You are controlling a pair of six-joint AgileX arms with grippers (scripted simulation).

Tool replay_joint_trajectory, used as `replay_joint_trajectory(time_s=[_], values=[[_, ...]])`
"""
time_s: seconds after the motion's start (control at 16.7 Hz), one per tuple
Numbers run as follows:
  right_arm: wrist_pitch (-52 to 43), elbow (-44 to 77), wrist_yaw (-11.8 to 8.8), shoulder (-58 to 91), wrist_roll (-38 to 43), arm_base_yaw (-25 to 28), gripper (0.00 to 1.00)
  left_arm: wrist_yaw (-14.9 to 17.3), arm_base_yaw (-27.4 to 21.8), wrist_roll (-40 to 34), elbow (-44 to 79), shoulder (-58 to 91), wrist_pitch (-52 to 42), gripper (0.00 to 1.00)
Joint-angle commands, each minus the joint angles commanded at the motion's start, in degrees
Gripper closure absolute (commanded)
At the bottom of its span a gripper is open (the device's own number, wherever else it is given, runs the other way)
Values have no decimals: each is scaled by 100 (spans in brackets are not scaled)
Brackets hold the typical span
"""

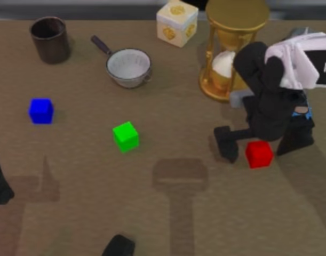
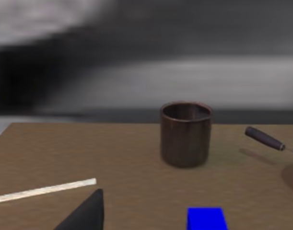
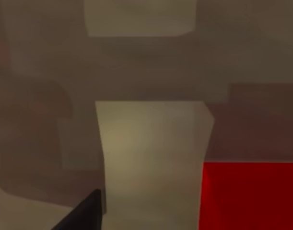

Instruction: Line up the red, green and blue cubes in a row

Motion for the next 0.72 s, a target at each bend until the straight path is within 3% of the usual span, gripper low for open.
replay_joint_trajectory(time_s=[0.72], values=[[0,0,0,0,0,0,98,0,0,0,0,0,0,0]])
